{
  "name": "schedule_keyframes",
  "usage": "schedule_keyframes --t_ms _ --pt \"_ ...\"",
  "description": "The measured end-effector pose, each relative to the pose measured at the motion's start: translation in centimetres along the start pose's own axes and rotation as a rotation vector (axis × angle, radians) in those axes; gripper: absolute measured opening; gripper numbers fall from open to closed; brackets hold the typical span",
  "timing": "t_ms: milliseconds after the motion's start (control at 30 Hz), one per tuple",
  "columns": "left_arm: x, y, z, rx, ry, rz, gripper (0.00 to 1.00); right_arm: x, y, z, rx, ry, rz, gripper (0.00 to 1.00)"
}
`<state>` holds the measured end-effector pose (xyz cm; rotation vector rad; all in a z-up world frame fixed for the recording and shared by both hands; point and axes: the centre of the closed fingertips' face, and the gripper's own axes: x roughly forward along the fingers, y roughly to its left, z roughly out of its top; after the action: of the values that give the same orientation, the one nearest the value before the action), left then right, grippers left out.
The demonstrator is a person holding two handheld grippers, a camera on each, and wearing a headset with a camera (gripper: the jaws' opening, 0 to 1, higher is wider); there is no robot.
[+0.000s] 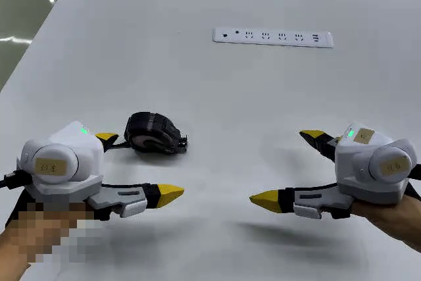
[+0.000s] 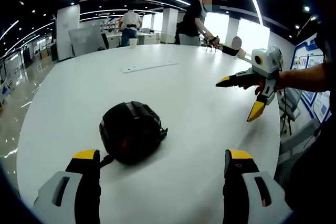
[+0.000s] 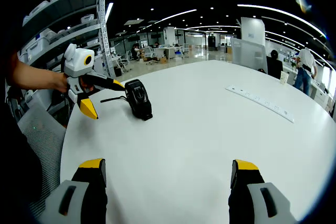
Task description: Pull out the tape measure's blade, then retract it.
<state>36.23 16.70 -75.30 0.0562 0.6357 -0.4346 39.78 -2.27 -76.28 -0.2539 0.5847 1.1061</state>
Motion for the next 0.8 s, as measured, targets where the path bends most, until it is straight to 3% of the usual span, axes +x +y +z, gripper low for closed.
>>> schedule_keyframes --t_ms 167,333,800 --pt "-0.5 -0.5 0.0 0.010 -0.017 -0.007 0.92 -0.5 0.4 0.0 0.003 -0.017 -0.006 0.99" --pt "-1.2 -0.6 0.6 0.021 -0.058 -0.004 0.96 -1.1 0.5 0.0 0.006 -0.046 -0.029 0.99" --pt "-2.3 -0.5 0.8 0.004 -0.101 0.006 0.99 -2.1 1.1 0.1 0.026 -0.085 -0.062 0.99"
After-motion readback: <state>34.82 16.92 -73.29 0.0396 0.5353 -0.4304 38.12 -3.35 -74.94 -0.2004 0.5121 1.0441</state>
